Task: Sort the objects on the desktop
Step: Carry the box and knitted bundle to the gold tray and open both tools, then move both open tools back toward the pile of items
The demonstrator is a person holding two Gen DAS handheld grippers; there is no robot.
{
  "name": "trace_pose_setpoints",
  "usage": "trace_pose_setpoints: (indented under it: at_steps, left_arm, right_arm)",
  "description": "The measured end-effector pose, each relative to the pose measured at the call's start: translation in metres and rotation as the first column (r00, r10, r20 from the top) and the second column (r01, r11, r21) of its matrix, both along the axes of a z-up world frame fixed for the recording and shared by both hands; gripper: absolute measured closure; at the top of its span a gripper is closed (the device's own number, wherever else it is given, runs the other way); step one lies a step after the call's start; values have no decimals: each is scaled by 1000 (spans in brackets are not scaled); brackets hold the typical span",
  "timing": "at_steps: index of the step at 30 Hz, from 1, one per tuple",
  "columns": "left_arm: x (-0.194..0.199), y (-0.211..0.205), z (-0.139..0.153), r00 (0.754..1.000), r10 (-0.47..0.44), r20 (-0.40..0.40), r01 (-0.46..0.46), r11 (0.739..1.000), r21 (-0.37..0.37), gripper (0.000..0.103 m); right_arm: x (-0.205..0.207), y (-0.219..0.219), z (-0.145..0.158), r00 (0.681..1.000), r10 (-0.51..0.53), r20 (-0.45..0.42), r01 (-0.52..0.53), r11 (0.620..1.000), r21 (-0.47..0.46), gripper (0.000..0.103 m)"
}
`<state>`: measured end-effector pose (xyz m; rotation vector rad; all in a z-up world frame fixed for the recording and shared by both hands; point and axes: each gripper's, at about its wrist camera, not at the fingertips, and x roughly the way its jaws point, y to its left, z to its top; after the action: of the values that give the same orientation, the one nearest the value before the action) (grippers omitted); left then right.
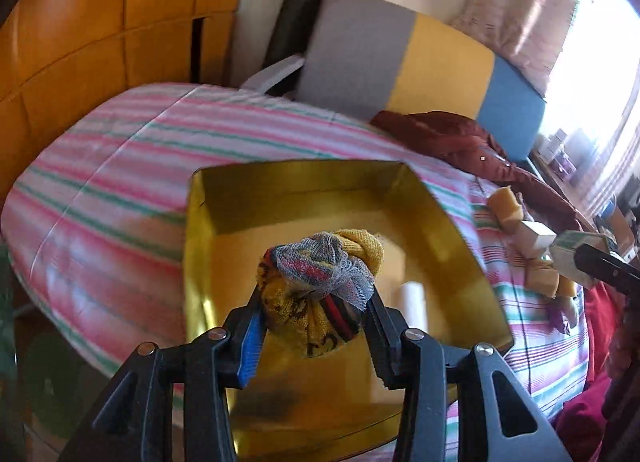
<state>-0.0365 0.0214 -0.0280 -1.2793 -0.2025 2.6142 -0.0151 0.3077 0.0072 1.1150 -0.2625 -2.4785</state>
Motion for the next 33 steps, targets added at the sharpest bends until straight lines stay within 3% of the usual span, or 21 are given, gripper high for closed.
trace_pose_setpoints:
  at_steps: [9,11,12,16,20,24,27,33]
  left_arm:
    - [10,-13,-12,1000,-15,9,15,1000,22,50]
    - [9,-13,-13,1000,-16,21,15,999,40,49]
    - [9,-14,-14,1000,-12,25,11,999,50,47]
    - [11,-14,-12,1000,-12,8,12,998,58,45]
    - [13,-18,-12,1000,1,-1,-1,998,67,45]
    - [15,-19,-12,1000,21,-15,-20,999,35,46]
    - [15,-19,-11,999,28,-20,-28,999,33,46]
    - [18,-15,-8,999,22,-36,-21,999,25,46]
  right_arm:
    - [-55,-96,-23,986,150,75,-146,988,-59,22]
    - [-67,-110,-20,985,157,76,-148,982,-116,14]
    - [-74,-116,-19,983,166,76,-152,975,-165,2]
    - [-86,-130,-14,980,182,77,-161,960,-229,0]
    - [-88,-130,-17,981,168,95,-146,969,-200,0]
    - [-86,-126,-27,991,65,114,-66,998,5,0]
    - [-86,-115,-34,995,-7,96,-6,991,131,0]
    - [-90,-71,-24,988,-152,40,142,970,196,0]
